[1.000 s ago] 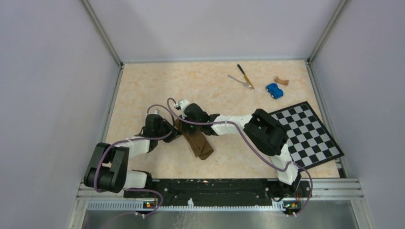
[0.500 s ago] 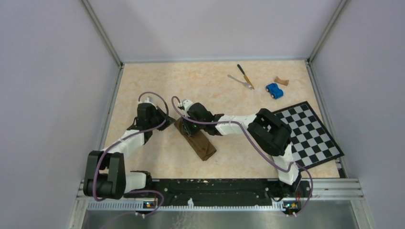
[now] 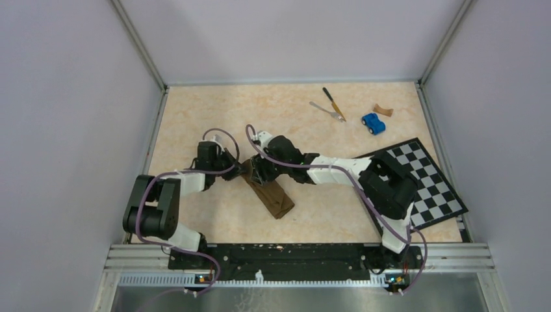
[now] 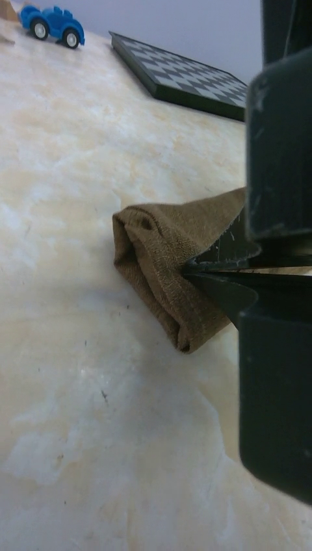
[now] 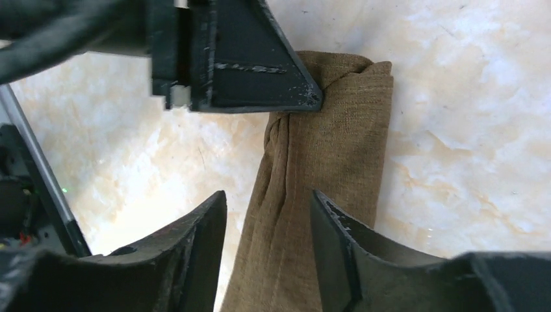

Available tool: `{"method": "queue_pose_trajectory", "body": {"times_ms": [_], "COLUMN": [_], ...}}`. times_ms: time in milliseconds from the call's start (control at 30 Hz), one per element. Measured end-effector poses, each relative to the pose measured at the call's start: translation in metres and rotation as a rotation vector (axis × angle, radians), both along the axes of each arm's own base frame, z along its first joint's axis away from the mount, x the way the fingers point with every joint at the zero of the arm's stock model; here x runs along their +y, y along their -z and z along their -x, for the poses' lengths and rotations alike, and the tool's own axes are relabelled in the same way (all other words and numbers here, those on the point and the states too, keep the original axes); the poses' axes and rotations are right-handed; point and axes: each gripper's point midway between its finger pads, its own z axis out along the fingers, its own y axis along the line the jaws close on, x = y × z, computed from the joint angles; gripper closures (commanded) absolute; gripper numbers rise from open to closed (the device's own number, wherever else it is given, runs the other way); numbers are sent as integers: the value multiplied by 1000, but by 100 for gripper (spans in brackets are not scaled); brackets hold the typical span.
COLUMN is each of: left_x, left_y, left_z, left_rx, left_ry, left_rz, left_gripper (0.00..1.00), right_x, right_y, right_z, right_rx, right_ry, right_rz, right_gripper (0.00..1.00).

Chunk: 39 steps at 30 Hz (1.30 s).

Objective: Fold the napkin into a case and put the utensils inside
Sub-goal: Grasp the top corner of the smaller rectangle folded napkin from the folded napkin, then pick up the smaller rectangle-folded napkin from the center of the board.

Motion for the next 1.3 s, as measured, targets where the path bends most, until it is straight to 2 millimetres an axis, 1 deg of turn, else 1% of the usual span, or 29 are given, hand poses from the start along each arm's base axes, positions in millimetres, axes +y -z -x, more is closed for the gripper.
{"method": "queue_pose_trajectory", "body": {"times_ms": [100,167,333,433,533,633,733,767,867,933,967,1033,1133,1167,1233,1267,1300], "left_x": [0,-1,-3,-4,-4,-4,-4,-4,-4,-3,-2,4,25,34,53,64,71], "left_y": [13,13,13,13,13,13,13,13,10,6,4,-2,-29,-41,-74,-95,-111], "left_z": [-1,-3,-8,-9,-9,-9,-9,-9,-9,-7,-6,-4,-10,-14,-22,-25,-26], "left_rx": [23,11,-6,-9,-7,-4,0,1,-1,1,2,3,-32,-56,-126,-172,-210], "left_ry": [1,3,9,9,7,4,0,-1,-1,-4,-6,-22,-90,-119,-192,-235,-266], "left_rz": [-6,-1,12,16,19,21,25,26,25,16,7,-19,-78,-98,-145,-173,-192], "left_gripper": [95,96,96,97,97,93,88,85,72,63,59,51,40,38,35,34,34], "right_x": [-7,-7,-8,-11,-11,-13,-15,-12,-13,-16,-16,-17,-17,-17,-15,-14,-12], "right_y": [-5,-3,12,17,23,34,48,47,47,50,50,48,46,46,41,37,31], "right_z": [6,10,31,39,38,32,32,31,30,29,29,27,27,29,36,39,42], "right_rx": [-56,-104,-226,-282,-336,-382,-419,-444,-493,-520,-529,-537,-522,-502,-428,-388,-334], "right_ry": [-17,-33,-91,-111,-107,-81,-57,-35,5,45,55,96,126,123,103,96,86], "right_rz": [28,67,206,275,338,411,481,490,527,553,557,558,531,511,435,395,338], "right_gripper": [41,38,37,37,38,42,52,57,79,99,100,100,100,100,100,100,100]}}
